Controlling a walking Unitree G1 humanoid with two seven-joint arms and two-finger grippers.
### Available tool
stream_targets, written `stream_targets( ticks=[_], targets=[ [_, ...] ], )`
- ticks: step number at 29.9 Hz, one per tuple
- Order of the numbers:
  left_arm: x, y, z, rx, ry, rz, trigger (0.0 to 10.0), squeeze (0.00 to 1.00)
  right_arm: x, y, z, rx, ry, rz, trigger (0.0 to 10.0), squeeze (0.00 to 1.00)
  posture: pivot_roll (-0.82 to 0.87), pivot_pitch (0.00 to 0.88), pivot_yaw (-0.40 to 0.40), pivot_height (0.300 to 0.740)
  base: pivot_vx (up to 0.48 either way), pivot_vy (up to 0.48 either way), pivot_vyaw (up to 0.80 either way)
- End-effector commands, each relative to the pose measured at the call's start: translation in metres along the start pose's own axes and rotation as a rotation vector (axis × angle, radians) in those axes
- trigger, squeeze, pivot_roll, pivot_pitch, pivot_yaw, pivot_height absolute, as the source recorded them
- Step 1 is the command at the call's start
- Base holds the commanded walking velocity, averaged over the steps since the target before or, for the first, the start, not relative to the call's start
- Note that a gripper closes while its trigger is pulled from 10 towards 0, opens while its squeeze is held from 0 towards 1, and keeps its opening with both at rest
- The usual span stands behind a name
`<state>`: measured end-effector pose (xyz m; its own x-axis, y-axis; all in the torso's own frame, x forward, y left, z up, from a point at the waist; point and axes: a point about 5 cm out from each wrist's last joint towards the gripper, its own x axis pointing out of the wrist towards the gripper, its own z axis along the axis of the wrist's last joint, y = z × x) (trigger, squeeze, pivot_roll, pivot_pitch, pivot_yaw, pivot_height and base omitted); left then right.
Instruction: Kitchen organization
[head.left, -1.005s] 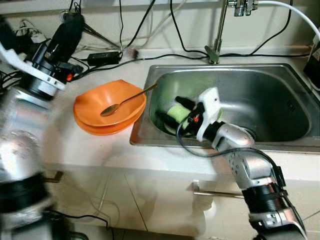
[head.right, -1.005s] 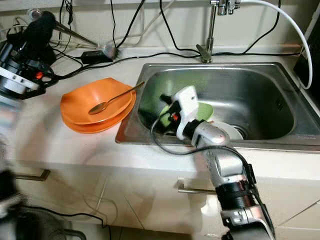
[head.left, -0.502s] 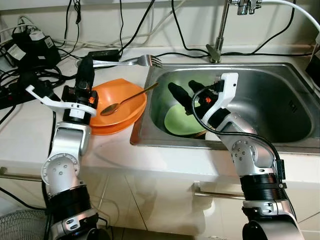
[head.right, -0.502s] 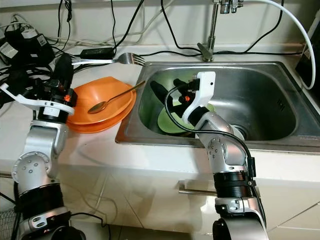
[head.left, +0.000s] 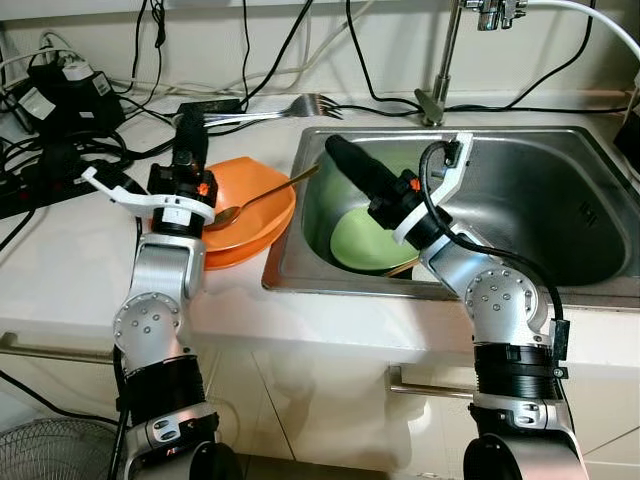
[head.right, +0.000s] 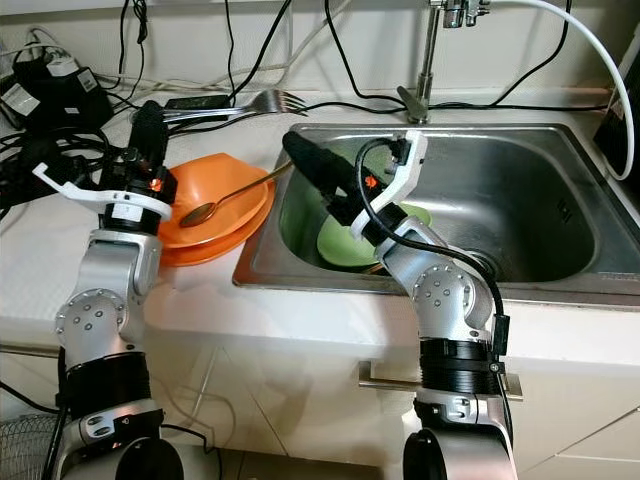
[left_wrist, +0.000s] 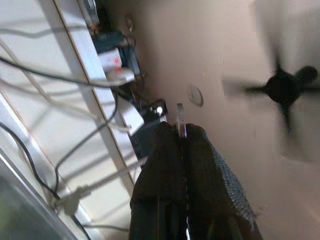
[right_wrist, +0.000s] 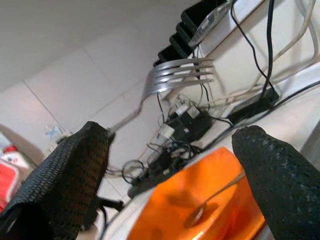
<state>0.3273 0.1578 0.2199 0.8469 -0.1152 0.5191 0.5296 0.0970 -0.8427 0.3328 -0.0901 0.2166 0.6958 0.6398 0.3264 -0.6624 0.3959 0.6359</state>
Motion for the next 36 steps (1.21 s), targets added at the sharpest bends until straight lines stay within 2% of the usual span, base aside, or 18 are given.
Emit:
stream_targets(
  ticks=[1, 10, 16, 17, 18, 36],
  targets=[
    [-0.001, 0.004, -0.009, -0.026, 0.034, 0.011, 0.0, 0.00, 0.008, 0.008, 0.006, 0.028, -0.020, 0.026, 10.0, 0.00, -0.04, 0.000, 0.108, 0.740, 0.000, 0.000, 0.00],
    [-0.005, 0.011, -0.030, -0.069, 0.102, 0.034, 0.0, 0.00, 0.014, 0.014, 0.012, 0.083, -0.061, 0.053, 10.0, 0.00, -0.04, 0.000, 0.110, 0.740, 0.000, 0.000, 0.00],
    [-0.006, 0.010, -0.034, -0.076, 0.114, 0.033, 0.0, 0.00, 0.017, 0.016, 0.014, 0.080, -0.068, 0.060, 10.0, 0.00, -0.04, 0.000, 0.111, 0.740, 0.000, 0.000, 0.00],
    [-0.006, 0.010, -0.035, -0.082, 0.118, 0.030, 0.0, 0.00, 0.017, 0.016, 0.015, 0.080, -0.074, 0.059, 4.5, 0.00, -0.04, 0.000, 0.110, 0.740, 0.000, 0.000, 0.00],
    [-0.006, 0.009, -0.036, -0.084, 0.122, 0.029, 0.0, 0.00, 0.017, 0.016, 0.015, 0.081, -0.079, 0.060, 0.0, 0.00, -0.04, 0.000, 0.110, 0.740, 0.000, 0.000, 0.00],
    [-0.012, 0.006, -0.050, -0.111, 0.168, 0.024, 0.0, 0.00, 0.020, 0.010, 0.019, 0.076, -0.126, 0.001, 0.0, 0.00, -0.04, 0.000, 0.111, 0.740, 0.000, 0.000, 0.00]
  ],
)
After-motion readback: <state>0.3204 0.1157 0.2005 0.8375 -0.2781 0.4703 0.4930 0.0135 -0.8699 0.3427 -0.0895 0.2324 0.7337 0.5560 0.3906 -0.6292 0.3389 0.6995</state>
